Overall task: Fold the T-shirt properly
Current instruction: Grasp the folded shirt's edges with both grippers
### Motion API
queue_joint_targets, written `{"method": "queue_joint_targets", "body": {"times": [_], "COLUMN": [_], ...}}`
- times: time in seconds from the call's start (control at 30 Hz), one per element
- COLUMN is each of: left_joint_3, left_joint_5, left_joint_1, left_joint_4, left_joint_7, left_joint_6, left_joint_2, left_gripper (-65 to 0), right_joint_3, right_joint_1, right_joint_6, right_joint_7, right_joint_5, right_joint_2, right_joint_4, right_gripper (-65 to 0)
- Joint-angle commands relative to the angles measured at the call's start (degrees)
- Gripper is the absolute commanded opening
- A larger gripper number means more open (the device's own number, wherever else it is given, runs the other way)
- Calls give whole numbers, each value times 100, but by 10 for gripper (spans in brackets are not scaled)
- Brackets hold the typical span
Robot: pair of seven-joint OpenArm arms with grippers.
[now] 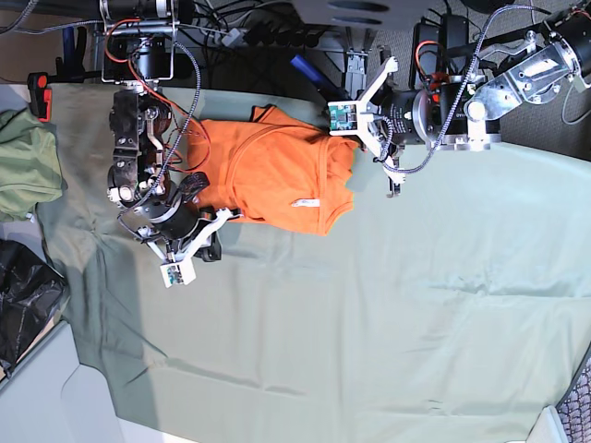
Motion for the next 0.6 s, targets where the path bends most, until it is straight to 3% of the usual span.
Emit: {"method": "queue_joint_targets", "body": {"times": [0.0, 0.3, 0.43, 0.57], "left_joint_3": [0, 2, -4, -2], "left_joint_5": [-170, 142, 428, 758], "left_joint_1": [35, 173, 168, 140], "left_joint_4": [105, -289, -610, -986], "left_joint_7": [-92, -146, -214, -212], "left_joint_6": [-155, -278, -37, -42], "left_joint_2": [39, 774, 1147, 1379], "left_gripper": [-650, -650, -650, -650], "right_joint_3": [22, 22, 22, 22], "right_joint_1": [120, 118, 118, 118], "right_joint_6": [522, 522, 522, 522], "right_joint_7": [101, 46, 44, 44], "right_joint_5": [28, 28, 31, 31], "right_joint_2": [66, 66, 63, 66], "right_joint_4": [90, 90, 90, 90], "right_gripper": [-650, -650, -650, -650]}}
